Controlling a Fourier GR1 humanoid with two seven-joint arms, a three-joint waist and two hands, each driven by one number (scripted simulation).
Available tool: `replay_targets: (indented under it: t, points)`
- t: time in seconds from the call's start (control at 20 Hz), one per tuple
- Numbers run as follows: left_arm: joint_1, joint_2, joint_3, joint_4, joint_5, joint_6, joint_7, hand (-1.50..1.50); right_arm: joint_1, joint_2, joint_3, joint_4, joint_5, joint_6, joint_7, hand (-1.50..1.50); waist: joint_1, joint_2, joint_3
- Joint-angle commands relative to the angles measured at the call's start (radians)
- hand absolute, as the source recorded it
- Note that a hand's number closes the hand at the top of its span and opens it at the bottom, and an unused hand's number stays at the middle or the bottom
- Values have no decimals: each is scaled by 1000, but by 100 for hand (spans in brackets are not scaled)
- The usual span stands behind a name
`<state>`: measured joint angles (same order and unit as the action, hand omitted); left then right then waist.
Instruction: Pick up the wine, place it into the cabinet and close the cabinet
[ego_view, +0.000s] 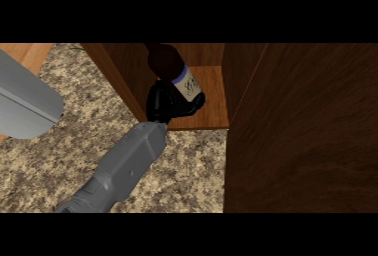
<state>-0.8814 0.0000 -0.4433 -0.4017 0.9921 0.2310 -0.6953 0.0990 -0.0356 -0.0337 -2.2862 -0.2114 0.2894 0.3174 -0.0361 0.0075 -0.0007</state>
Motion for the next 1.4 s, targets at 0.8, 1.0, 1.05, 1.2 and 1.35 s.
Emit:
replay_targets:
  t: [0.8,1.0,1.05,1.2,1.35]
  points:
    - [-72,0,85,259,50,-51,-88,150,-39,-26,-26,28,-34,13,-1,-150,-19,12,-1]
    - [-66,39,87,258,28,-73,-149,150,-61,-18,-14,32,-11,-7,10,-150,0,6,-1]
    - [-92,0,81,235,33,-6,-168,-150,-35,10,36,40,46,-2,-30,-150,-10,7,-1]
    - [-100,0,82,226,14,1,-188,-150,-43,-6,10,-10,18,-28,34,-150,7,0,0]
    - [-102,19,81,202,4,-39,-210,-150,-9,-17,-18,14,-2,15,-34,-150,8,-1,0]
